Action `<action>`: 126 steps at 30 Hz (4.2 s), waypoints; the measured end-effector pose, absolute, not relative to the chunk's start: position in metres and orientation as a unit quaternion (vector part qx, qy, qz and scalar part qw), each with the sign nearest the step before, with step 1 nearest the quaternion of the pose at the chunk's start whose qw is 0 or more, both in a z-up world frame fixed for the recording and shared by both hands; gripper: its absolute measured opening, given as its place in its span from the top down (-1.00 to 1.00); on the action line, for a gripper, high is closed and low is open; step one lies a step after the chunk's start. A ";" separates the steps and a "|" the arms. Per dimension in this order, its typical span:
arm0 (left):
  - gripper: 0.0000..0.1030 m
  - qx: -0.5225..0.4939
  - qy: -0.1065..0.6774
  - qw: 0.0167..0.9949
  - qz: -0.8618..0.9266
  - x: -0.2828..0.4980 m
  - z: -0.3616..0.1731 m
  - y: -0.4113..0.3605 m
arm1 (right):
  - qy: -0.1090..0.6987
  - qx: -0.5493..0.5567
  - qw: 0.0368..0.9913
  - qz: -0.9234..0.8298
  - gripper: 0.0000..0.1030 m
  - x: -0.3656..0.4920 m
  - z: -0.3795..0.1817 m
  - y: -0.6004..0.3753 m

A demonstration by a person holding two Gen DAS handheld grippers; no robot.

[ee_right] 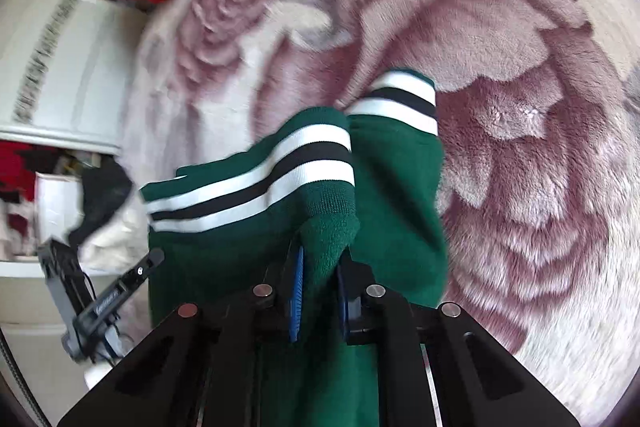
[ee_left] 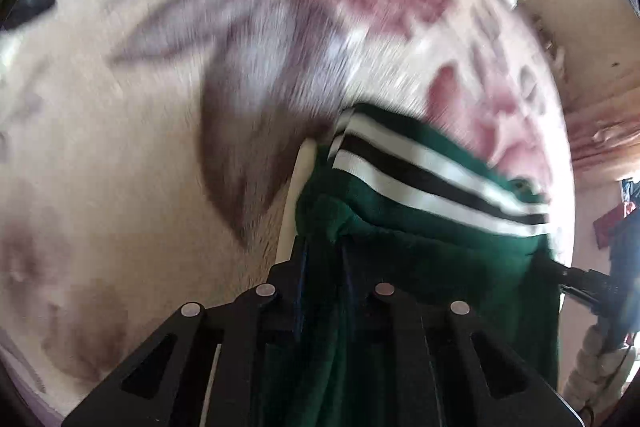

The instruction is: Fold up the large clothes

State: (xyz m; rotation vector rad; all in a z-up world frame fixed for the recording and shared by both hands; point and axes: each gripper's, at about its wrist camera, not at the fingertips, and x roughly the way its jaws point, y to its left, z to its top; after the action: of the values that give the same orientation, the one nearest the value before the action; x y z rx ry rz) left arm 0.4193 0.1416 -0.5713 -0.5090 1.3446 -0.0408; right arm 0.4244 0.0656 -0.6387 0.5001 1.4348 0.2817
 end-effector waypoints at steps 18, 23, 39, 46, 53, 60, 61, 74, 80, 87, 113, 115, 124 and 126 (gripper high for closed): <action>-0.55 -0.236 0.568 0.776 0.140 0.283 -0.517 0.155 | 0.713 0.299 0.568 0.282 -1.00 0.390 -0.759 0.044; -0.55 -0.195 0.564 0.764 0.245 0.231 -0.528 0.159 | 0.686 0.297 0.601 0.282 -0.72 0.386 -0.750 0.055; -0.55 -0.234 0.630 0.690 0.270 0.078 -0.553 0.170 | 0.572 0.689 0.444 0.004 0.12 0.066 -0.706 -0.034; -0.55 -0.253 0.631 0.697 0.229 0.056 -0.548 0.148 | 0.760 0.419 0.497 0.027 -0.30 0.025 -0.696 -0.060; -0.55 -0.260 0.601 0.733 0.187 0.072 -0.542 0.098 | 0.752 0.106 0.638 0.132 -0.60 0.156 -0.597 -0.023; -0.56 -0.305 0.575 0.736 0.187 0.070 -0.558 0.097 | 0.677 -0.080 0.647 0.343 -0.45 0.253 -0.574 0.208; -0.56 -0.314 0.571 0.735 0.185 0.069 -0.560 0.099 | 0.679 -0.101 0.628 0.366 -0.45 0.264 -0.585 0.246; -0.56 -0.388 0.553 0.723 0.143 0.046 -0.574 0.101 | 0.847 0.054 0.507 0.153 0.79 0.355 -0.719 0.344; -0.56 -0.370 0.569 0.714 0.173 0.033 -0.586 0.126 | 0.770 -0.197 0.524 0.307 -0.56 0.318 -0.647 0.411; -0.56 -0.343 0.587 0.704 0.206 0.031 -0.610 0.166 | 0.751 -0.345 0.458 0.327 -0.04 0.274 -0.681 0.443; -1.00 -0.249 0.671 0.669 0.199 0.112 -0.647 0.150 | 0.887 -0.258 0.355 0.140 0.36 0.312 -0.749 0.400; -1.00 -0.257 0.670 0.669 0.194 0.108 -0.640 0.157 | 0.894 -0.208 0.361 0.167 0.29 0.320 -0.732 0.386; -1.00 -0.259 0.610 0.713 0.229 0.086 -0.564 0.185 | 0.756 -0.180 0.604 0.179 -0.59 0.381 -0.553 0.217; -1.00 -0.266 0.599 0.723 0.218 0.094 -0.546 0.176 | 0.755 -0.195 0.607 0.150 -0.59 0.399 -0.553 0.164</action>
State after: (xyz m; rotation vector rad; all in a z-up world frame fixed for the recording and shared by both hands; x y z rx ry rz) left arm 0.0936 0.1760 -0.5456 -0.5880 1.3221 0.4814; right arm 0.3987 0.1637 -0.5526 -0.4499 1.7461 0.3474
